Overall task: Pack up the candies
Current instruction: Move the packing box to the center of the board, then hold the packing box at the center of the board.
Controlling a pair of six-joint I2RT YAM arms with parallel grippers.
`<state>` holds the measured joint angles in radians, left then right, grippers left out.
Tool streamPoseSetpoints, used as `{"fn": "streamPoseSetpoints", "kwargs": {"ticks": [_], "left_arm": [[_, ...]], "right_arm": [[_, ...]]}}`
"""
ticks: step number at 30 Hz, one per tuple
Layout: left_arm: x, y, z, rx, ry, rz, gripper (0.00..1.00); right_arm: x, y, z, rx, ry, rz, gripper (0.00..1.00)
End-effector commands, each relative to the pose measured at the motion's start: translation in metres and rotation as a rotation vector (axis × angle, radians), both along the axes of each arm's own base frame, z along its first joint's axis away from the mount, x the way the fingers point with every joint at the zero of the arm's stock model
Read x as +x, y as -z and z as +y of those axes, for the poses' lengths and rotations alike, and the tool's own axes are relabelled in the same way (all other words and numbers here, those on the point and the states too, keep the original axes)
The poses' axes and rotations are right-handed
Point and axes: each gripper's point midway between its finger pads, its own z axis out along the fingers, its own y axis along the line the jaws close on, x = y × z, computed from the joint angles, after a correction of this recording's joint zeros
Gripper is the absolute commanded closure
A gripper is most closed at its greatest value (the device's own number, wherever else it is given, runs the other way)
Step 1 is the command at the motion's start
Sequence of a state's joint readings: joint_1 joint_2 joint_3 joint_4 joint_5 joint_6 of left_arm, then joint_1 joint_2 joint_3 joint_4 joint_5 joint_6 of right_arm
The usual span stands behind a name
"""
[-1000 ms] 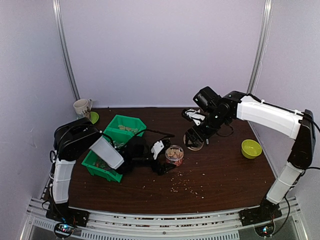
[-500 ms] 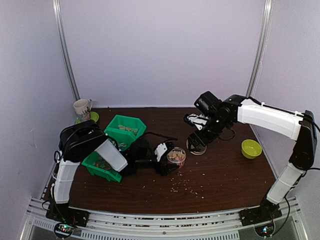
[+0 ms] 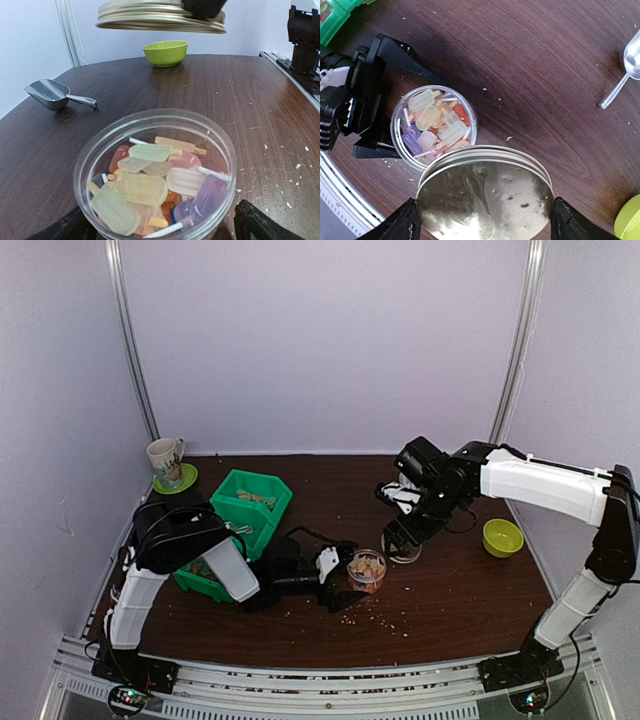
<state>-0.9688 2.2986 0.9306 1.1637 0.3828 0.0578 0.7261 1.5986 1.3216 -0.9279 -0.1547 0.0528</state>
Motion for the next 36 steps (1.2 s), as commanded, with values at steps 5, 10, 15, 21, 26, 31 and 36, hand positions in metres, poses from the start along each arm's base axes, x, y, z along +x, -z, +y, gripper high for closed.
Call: {"fn": "streamPoseSetpoints", "kwargs": {"ticks": [5, 10, 15, 21, 26, 31, 36], "left_arm": [[0.006, 0.018, 0.014, -0.041, -0.056, -0.016, 0.02], [0.013, 0.025, 0.013, -0.04, -0.064, 0.013, 0.02], [0.015, 0.031, 0.013, -0.033, -0.063, 0.018, 0.04], [0.013, 0.035, 0.015, -0.037, -0.058, 0.019, 0.05], [0.012, 0.035, 0.016, -0.042, -0.056, 0.014, 0.05], [0.012, 0.034, 0.015, -0.044, -0.056, 0.013, 0.05], [0.013, 0.034, 0.016, -0.044, -0.064, 0.009, 0.06]], "right_arm": [[-0.01, 0.004, 0.023, -0.013, -0.057, -0.001, 0.15], [-0.01, 0.012, 0.043, -0.003, -0.083, 0.01, 0.15], [-0.006, 0.017, 0.06, 0.005, -0.092, 0.008, 0.15], [-0.002, 0.024, 0.071, 0.004, -0.096, 0.016, 0.15], [-0.001, 0.029, 0.074, -0.007, -0.097, 0.025, 0.15], [0.001, 0.034, 0.076, -0.027, -0.098, 0.03, 0.15], [0.0, 0.042, 0.075, -0.057, -0.099, 0.038, 0.15]]}}
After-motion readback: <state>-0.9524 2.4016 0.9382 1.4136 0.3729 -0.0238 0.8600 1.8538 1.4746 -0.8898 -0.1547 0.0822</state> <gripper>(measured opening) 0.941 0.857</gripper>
